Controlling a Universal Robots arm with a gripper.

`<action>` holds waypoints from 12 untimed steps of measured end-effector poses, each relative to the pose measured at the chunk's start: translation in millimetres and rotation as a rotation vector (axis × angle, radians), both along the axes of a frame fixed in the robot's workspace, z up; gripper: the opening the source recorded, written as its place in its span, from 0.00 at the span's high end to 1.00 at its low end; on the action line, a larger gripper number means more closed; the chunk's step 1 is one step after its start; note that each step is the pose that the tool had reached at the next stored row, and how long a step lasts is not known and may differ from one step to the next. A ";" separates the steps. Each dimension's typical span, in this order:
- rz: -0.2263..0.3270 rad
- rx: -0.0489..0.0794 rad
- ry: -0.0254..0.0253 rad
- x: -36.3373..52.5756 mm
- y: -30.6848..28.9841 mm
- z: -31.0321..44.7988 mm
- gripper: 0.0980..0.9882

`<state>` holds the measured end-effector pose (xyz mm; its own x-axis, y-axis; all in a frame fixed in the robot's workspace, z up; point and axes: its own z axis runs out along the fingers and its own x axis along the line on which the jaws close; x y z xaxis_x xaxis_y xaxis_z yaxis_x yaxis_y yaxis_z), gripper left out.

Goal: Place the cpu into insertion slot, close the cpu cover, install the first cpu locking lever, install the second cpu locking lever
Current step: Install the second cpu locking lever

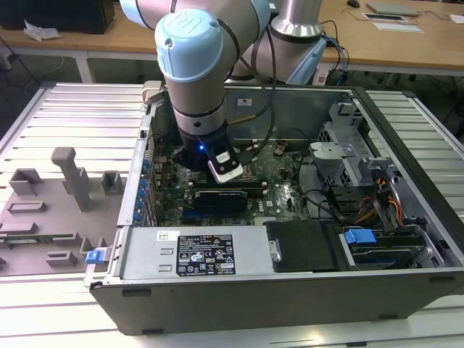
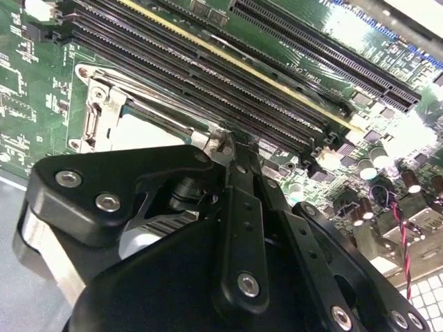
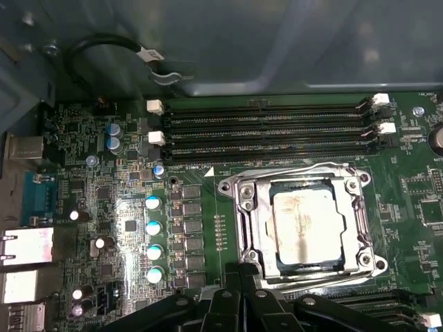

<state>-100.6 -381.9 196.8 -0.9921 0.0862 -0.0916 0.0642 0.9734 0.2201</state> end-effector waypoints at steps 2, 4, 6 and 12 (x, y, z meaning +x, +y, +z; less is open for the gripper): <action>0.000 0.000 -0.0006 0.1 0.2 3.0 0.99; 0.000 0.000 -0.0002 0.0 0.1 12.2 0.99; 0.000 -0.002 -0.0001 0.1 0.0 21.8 0.99; -0.009 -0.031 0.0129 17.7 0.0 28.6 0.99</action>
<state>-82.9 -381.8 225.4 -0.9924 0.0925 -0.0816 0.0757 0.9790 0.1892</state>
